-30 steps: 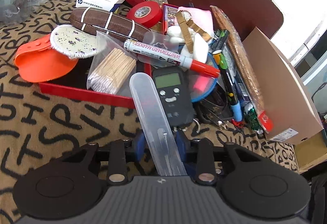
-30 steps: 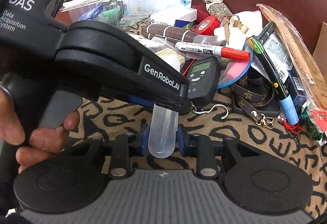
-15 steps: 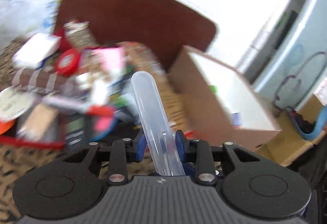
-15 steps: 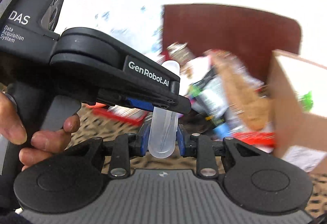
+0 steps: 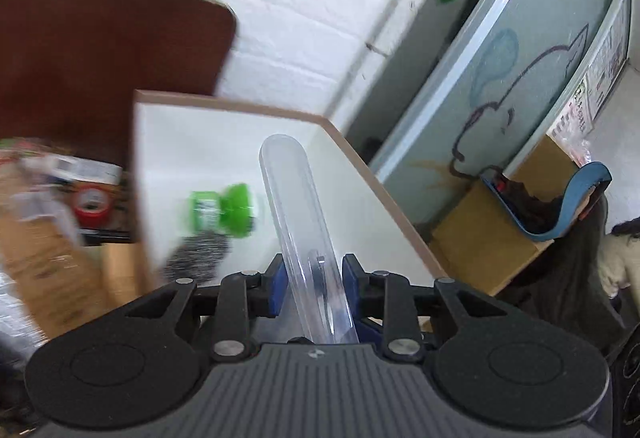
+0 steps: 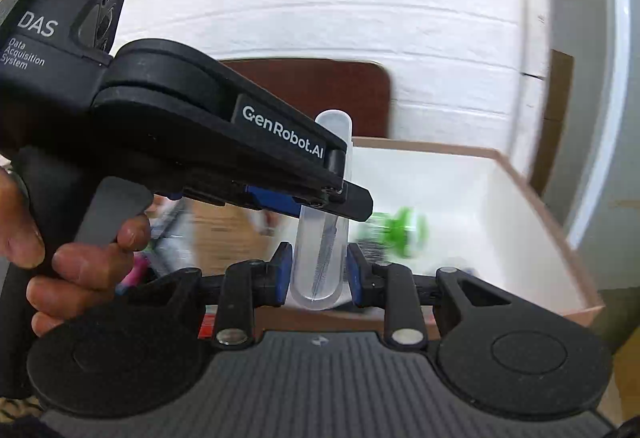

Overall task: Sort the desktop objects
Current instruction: 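Carry the clear tube into the white box and open the left gripper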

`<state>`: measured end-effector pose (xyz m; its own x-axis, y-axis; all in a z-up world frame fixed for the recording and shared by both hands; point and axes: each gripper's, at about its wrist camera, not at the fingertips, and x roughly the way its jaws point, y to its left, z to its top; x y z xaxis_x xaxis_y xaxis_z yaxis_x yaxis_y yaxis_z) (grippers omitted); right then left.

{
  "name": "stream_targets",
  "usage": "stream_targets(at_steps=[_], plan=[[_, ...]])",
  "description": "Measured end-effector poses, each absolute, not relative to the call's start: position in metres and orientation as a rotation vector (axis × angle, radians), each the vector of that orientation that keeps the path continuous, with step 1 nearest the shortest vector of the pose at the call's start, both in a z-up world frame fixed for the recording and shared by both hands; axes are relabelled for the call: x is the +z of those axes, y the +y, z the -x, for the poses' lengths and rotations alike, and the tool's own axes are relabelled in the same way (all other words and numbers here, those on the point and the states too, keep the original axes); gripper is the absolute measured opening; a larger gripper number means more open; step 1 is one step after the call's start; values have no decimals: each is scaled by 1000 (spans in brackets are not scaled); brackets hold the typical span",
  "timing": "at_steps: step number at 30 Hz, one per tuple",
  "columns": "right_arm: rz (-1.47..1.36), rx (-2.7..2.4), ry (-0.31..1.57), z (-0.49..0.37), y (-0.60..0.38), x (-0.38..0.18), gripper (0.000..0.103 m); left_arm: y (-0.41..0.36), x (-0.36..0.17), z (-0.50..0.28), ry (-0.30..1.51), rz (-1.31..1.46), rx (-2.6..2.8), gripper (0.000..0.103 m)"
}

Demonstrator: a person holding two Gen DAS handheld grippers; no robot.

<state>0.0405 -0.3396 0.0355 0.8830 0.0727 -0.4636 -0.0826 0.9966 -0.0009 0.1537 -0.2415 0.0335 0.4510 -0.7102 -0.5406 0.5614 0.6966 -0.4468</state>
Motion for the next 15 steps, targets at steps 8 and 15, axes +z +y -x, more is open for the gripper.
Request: stream_targets(at_steps=[8, 15], plan=[[37, 22, 678, -98, -405, 29, 28, -312, 4, -210, 949, 246, -823, 30], [117, -12, 841, -148, -430, 13, 28, -342, -22, -252, 1066, 299, -802, 30]])
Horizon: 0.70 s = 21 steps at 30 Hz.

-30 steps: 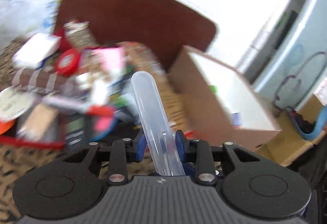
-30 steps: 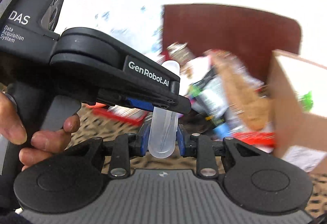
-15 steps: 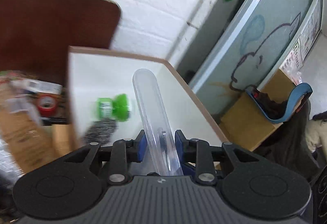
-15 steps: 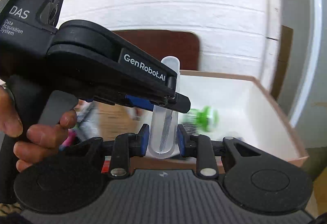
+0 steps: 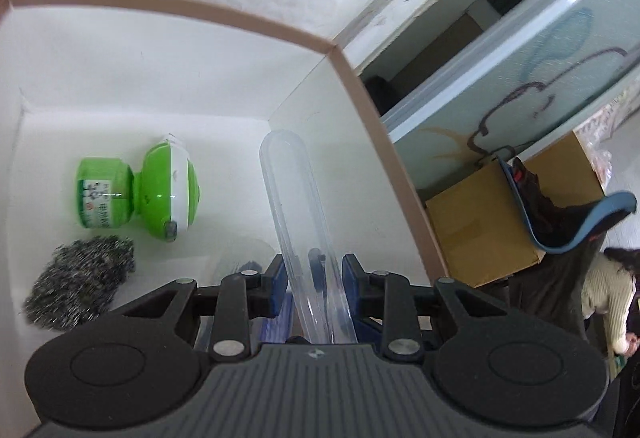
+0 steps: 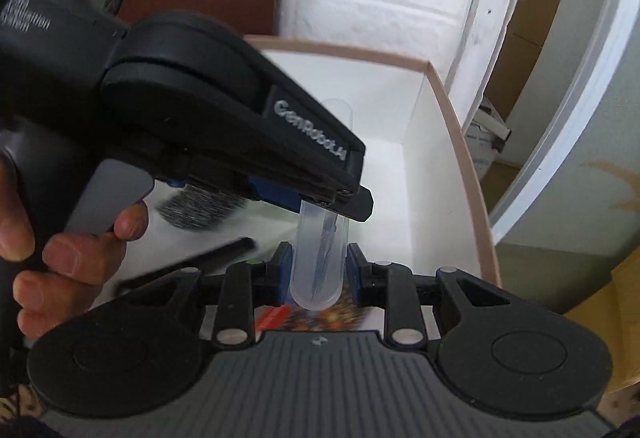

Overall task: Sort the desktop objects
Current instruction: 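Carry the clear tube into the white box and open the left gripper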

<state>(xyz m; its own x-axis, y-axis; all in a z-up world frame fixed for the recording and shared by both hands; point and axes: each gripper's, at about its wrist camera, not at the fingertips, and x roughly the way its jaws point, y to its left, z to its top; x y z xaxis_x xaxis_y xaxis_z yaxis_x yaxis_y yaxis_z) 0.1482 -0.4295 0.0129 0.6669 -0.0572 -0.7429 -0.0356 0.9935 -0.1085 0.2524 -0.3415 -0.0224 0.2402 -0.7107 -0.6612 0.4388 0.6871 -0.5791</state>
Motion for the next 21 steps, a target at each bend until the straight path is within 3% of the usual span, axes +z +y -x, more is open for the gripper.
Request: stream_targets(at_steps=[9, 12, 14, 16, 17, 21], plan=[[153, -35, 956, -198, -437, 3, 27, -343, -28, -285, 1055, 302, -764, 30], [141, -69, 969, -208, -443, 2, 27, -339, -28, -290, 1023, 293, -753, 47], [125, -84, 987, -211, -447, 2, 28, -331, -28, -292, 1013, 338, -756, 67], [97, -78, 988, -209, -450, 2, 40, -326, -27, -293, 1024, 385, -770, 79], [87, -74, 973, -205, -451, 3, 51, -324, -26, -293, 1030, 406, -780, 85], [84, -42, 927, -188, -447, 10, 62, -318, -18, -283, 1016, 419, -797, 95]])
